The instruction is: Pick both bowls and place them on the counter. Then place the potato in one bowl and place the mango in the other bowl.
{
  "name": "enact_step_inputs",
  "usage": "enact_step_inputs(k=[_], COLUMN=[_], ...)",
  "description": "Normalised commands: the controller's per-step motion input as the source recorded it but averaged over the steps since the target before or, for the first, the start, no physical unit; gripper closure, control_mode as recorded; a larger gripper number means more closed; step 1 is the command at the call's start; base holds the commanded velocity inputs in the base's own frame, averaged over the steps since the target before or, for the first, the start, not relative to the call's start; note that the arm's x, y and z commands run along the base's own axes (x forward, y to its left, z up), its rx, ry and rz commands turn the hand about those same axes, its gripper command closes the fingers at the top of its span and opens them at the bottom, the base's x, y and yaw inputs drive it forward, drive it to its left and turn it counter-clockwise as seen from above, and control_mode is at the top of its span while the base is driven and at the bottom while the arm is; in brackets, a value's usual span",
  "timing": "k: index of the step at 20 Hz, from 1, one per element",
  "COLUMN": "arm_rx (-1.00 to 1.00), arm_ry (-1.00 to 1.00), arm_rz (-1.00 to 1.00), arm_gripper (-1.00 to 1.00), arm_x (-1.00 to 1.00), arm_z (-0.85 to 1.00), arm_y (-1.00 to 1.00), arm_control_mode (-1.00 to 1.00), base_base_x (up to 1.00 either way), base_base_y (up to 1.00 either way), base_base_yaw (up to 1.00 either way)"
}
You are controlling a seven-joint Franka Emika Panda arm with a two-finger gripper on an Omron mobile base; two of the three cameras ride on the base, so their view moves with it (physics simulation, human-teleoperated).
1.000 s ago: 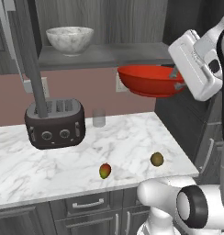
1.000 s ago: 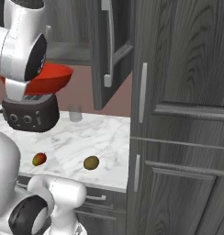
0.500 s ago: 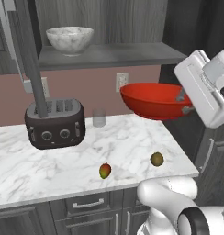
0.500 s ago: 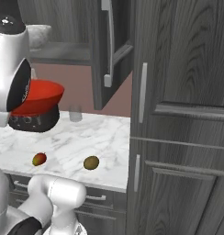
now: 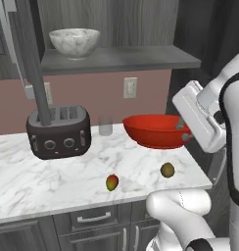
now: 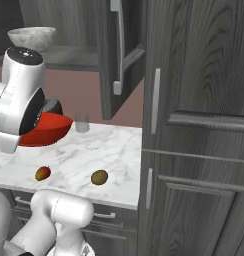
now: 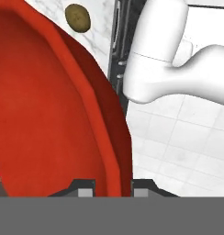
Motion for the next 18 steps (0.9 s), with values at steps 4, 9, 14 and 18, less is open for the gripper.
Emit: enact_step_inputs(k=[4,9,14,18], arm_rx=[-0.03,-0.03,-0.04,-0.03], arm_ry=[0.13,0.06,0.07,0.01], arm_rz=[0.00,0.00,0.00,0.00], arm_gripper=[1.00,1.00,1.00,1.00], arm_x=[0.62,0.67,0.70,0.66], arm_z=[-0.54,-0.53,-0.56,-0.53], arm_y=[0.10,0.10,0.09,0.04], arm_control_mode=[-1.00,-1.00,-1.00,-1.00], base_base_x=[0.00,0.00,0.00,0.00], base_base_y=[0.00,0.00,0.00,0.00], base_base_yaw=[0.00,0.00,0.00,0.00])
